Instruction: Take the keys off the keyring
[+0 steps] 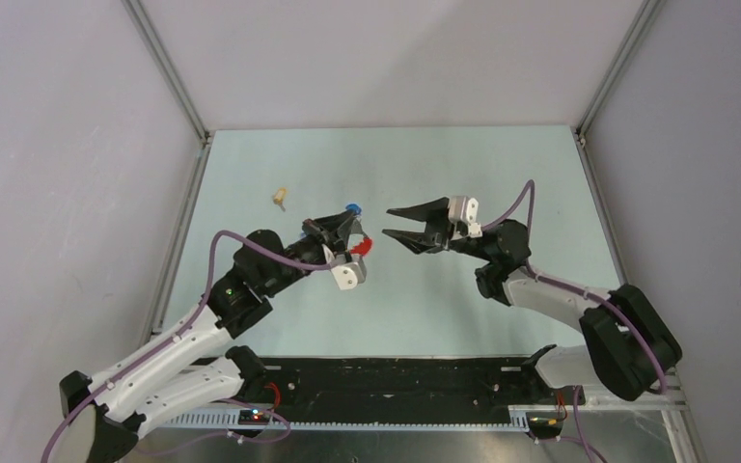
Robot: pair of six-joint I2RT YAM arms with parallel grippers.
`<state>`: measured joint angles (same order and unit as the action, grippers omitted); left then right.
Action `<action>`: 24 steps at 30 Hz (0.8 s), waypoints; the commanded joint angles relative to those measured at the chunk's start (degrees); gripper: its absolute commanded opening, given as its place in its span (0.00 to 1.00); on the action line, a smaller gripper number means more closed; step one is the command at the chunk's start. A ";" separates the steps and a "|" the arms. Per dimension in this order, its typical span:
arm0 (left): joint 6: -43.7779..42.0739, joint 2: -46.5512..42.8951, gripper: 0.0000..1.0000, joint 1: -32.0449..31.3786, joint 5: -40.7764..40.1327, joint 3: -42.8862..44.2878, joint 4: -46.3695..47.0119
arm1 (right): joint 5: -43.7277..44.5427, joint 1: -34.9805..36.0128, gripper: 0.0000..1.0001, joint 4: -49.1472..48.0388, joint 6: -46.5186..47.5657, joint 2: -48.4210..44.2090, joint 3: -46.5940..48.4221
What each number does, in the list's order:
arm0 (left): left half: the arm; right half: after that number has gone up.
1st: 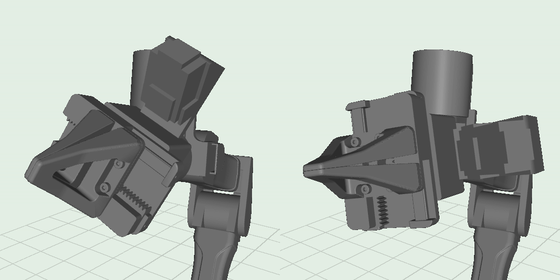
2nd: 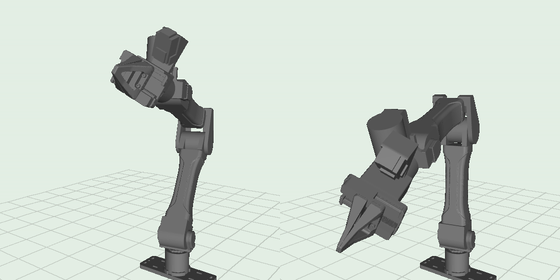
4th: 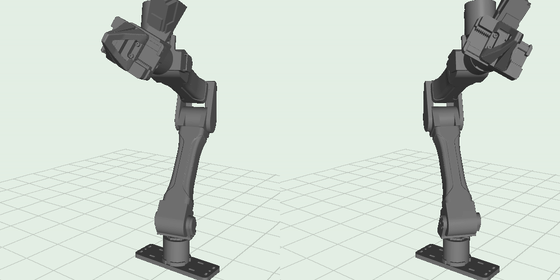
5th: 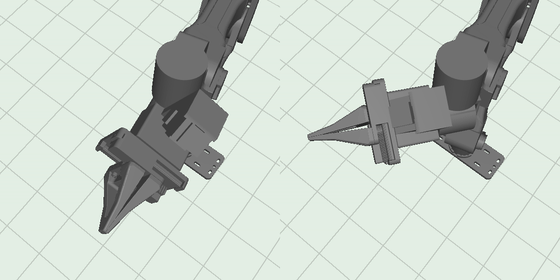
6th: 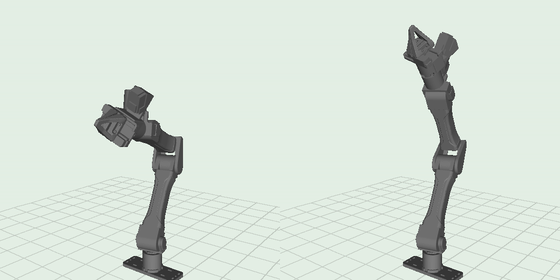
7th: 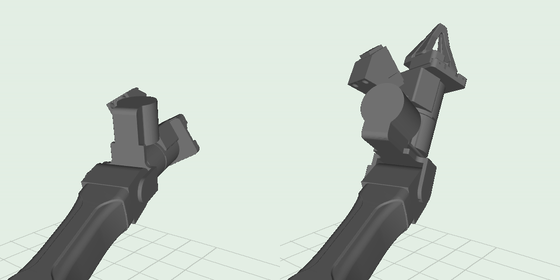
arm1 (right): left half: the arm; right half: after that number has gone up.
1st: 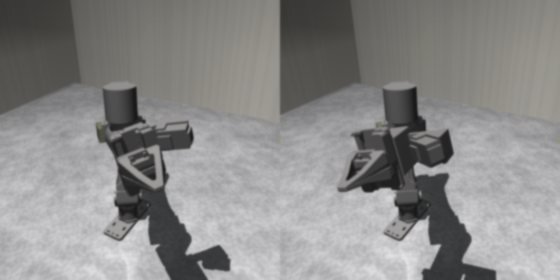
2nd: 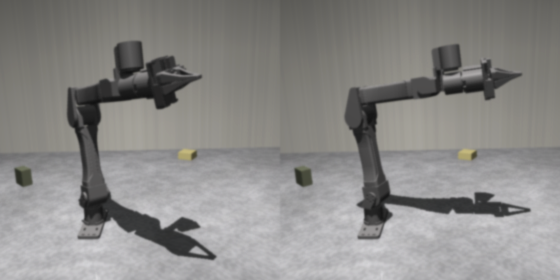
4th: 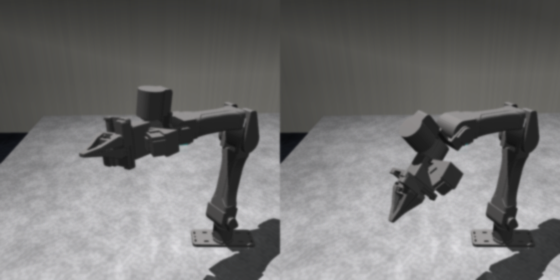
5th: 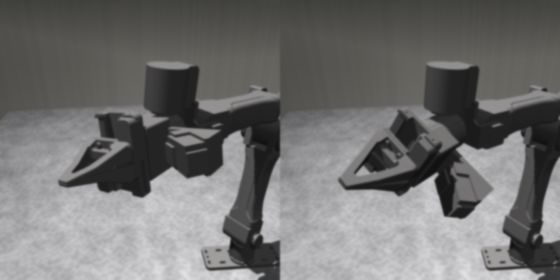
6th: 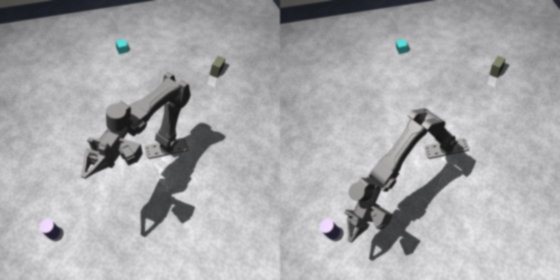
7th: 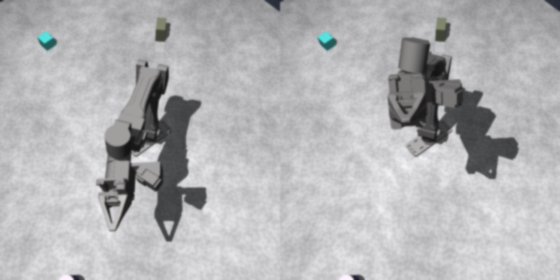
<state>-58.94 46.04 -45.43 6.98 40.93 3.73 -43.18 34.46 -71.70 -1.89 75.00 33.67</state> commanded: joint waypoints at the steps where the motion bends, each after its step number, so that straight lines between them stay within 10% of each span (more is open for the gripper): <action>1: 3.16 -1.05 0.00 0.42 10.69 0.45 6.18 | -4.48 0.38 0.45 -10.57 -1.45 4.46 2.28; 13: 5.80 -0.89 0.00 0.38 18.49 1.24 6.18 | -8.98 1.33 0.44 -10.08 -7.66 8.03 5.04; 24: 4.91 -1.96 0.00 0.40 16.00 1.14 6.21 | -10.58 1.52 0.22 -10.79 -9.78 9.76 6.06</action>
<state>-53.82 45.60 -45.34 24.14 40.86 4.99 -50.89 35.48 -79.33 -9.67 84.01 37.56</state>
